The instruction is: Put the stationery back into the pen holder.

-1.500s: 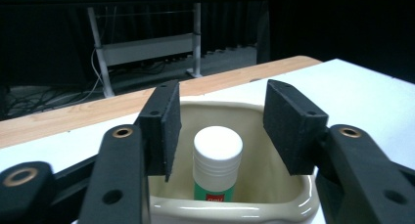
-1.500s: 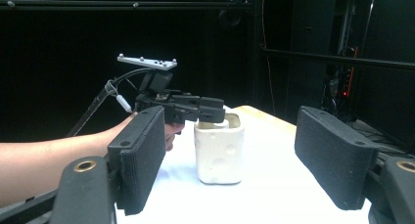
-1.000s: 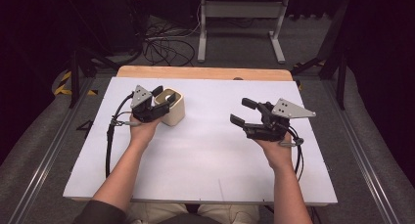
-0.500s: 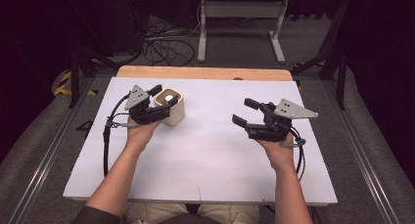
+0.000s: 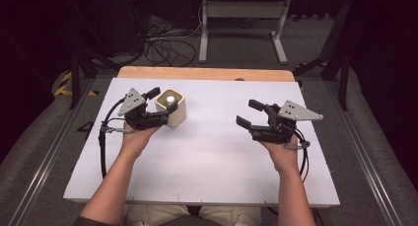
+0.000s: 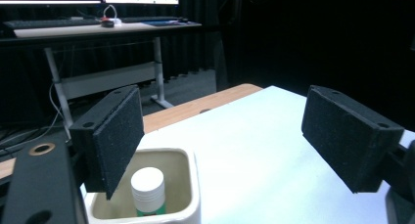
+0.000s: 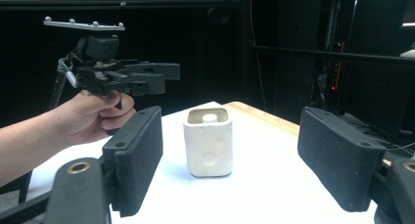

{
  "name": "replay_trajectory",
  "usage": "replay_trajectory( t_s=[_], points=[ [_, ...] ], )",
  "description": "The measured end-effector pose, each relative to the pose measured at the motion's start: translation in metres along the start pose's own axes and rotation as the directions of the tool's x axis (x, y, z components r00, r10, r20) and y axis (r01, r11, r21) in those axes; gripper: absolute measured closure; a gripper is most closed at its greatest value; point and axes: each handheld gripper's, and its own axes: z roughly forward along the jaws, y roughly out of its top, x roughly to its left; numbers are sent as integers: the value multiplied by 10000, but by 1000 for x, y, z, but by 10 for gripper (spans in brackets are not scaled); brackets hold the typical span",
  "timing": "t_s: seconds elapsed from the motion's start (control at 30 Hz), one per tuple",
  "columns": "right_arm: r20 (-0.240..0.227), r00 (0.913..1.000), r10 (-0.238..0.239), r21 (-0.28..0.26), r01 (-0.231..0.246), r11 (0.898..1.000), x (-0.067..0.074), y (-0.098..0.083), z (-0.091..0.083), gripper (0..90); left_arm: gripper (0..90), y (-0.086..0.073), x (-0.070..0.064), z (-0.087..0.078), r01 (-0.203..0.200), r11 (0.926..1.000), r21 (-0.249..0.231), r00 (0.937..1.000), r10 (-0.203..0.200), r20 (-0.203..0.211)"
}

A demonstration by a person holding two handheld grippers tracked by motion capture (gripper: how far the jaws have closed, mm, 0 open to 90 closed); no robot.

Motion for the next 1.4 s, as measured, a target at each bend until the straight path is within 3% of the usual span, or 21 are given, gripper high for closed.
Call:
replay_trajectory(
  t_s=[0.63,1.4],
  points=[
    [268,9996,44,0,-44,10000,-2,-1,-10,249,128,4,-9,-26,-282,9996,-47,9986,284,454],
    [705,9974,171,0,-172,9999,-8,-3,-27,234,109,-3,-4,-55,-189,9998,21,9994,188,300]
  ],
)
